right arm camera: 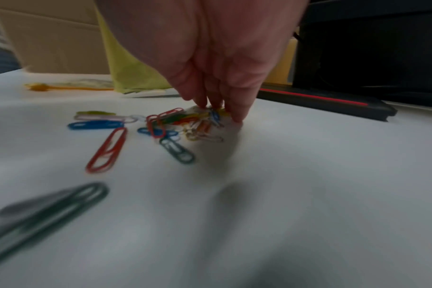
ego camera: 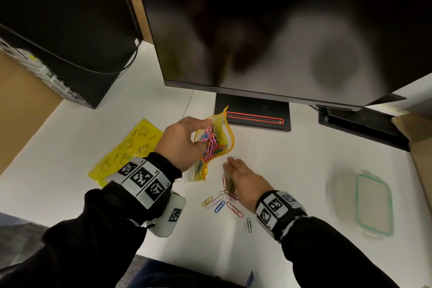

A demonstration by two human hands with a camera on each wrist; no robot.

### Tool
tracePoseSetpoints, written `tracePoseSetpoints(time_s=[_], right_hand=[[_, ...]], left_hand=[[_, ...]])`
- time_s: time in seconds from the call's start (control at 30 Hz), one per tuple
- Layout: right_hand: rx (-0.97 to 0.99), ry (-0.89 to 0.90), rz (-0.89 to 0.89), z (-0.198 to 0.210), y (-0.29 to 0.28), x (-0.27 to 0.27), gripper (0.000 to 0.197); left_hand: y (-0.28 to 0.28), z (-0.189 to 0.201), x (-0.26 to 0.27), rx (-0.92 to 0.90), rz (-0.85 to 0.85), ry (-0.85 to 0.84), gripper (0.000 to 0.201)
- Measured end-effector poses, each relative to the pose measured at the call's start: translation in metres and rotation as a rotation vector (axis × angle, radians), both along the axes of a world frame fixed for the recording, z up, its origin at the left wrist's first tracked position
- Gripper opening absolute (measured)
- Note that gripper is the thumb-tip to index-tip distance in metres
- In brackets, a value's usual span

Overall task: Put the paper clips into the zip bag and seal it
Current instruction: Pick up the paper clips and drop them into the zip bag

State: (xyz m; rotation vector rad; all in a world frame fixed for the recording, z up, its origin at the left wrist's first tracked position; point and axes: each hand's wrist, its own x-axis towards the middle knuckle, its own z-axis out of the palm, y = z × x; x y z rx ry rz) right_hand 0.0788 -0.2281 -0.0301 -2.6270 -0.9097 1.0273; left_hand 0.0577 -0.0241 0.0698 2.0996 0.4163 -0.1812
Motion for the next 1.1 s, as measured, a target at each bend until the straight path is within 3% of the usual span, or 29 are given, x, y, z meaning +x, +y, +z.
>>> tracePoseSetpoints(time_s=[0.17,0.23,0.33,0.4,0.67,0.87,1.1], right_hand=[[0.056,-0.097,0.122,-0.008,-0.027,-0.034,0.06],[0.142,-0.175,0.062,-0.005,-0.037,-0.044,0.052],[0.105,-0.025,-0.048,0.003,-0.047,-0.05,0.073],[0.074,-0.041,-0.053,0.004,-0.044,-0.052,0.076],[0.139,-0.223,-0.159,-0.016,-0.022,-0.057,0.036],[-0.017,-0.337,-0.052,-0.011,-0.013,-0.052,0.045],[0.027,-0.275,-0.162,-0.002,-0.014,-0.051,0.032]], left_hand=[[-0.01,-0.002,-0.002,-0.01,-0.056,0.009,0.048],[-0.014,-0.002,-0.004,-0.016,-0.078,0.01,0.048],[-0.019,-0.003,-0.005,-0.024,-0.096,0.009,0.049],[-0.022,-0.003,-0.005,-0.033,-0.108,0.011,0.05],[-0.031,-0.003,-0.008,-0.031,-0.131,0.022,0.052],[-0.034,-0.004,-0.01,-0.03,-0.131,0.011,0.052],[-0.04,-0.004,-0.011,-0.005,-0.144,0.021,0.053]])
